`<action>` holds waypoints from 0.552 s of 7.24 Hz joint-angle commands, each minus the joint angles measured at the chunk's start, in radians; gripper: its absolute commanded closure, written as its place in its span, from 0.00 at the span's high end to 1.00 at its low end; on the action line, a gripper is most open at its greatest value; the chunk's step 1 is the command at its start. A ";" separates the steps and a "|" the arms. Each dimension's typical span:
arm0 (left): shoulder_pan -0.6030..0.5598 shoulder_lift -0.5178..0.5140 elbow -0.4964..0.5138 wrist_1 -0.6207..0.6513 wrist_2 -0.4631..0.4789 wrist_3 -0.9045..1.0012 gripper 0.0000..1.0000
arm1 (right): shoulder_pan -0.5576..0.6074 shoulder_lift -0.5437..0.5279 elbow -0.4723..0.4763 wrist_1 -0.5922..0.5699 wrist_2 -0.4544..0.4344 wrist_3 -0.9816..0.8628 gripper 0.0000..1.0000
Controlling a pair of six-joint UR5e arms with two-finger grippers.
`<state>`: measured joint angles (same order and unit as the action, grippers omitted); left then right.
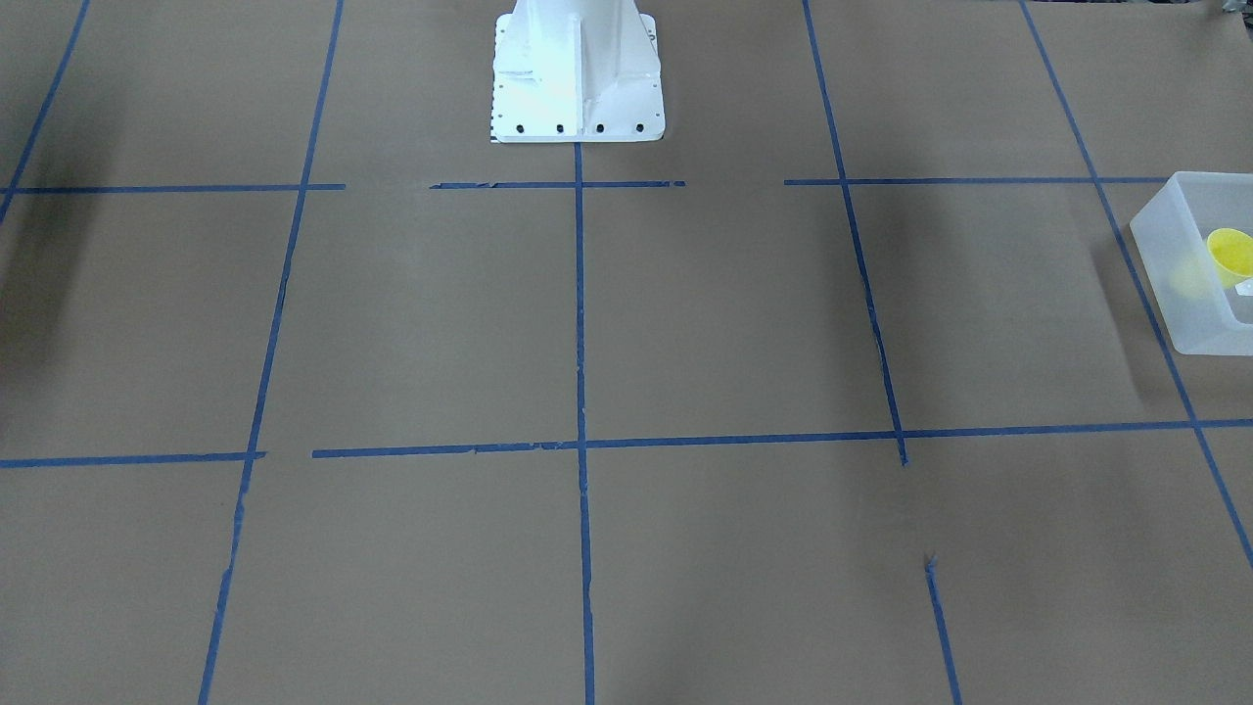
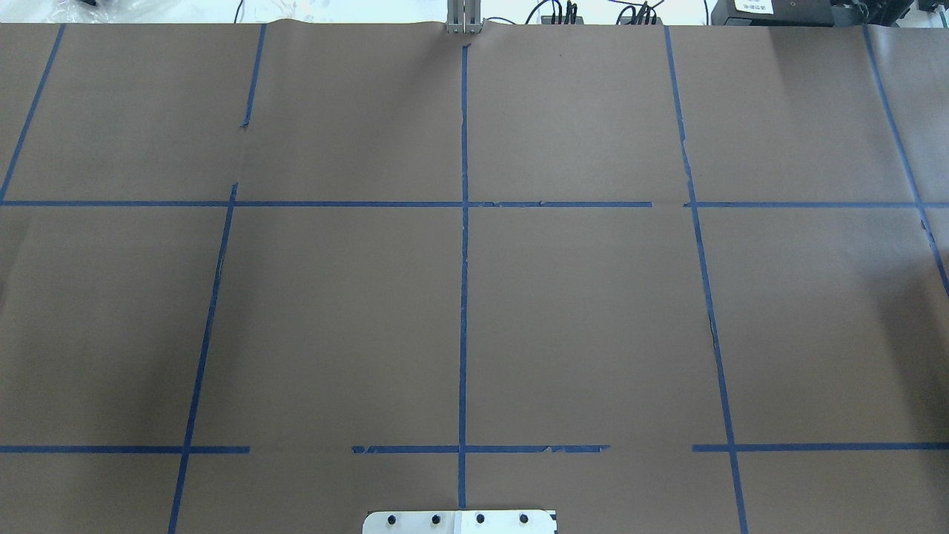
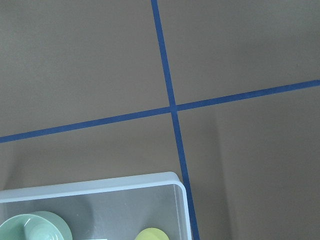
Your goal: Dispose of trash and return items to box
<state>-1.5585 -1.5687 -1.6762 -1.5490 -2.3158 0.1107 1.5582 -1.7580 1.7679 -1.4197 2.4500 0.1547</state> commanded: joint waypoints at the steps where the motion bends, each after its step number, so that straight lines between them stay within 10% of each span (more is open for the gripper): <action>1: 0.000 -0.002 0.015 -0.005 -0.011 0.001 1.00 | 0.003 0.003 -0.001 0.002 0.001 0.000 1.00; 4: 0.000 -0.004 0.013 -0.003 -0.011 0.000 1.00 | 0.003 0.002 -0.001 0.007 -0.006 0.002 1.00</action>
<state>-1.5585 -1.5717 -1.6625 -1.5536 -2.3268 0.1113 1.5615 -1.7562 1.7672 -1.4141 2.4482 0.1553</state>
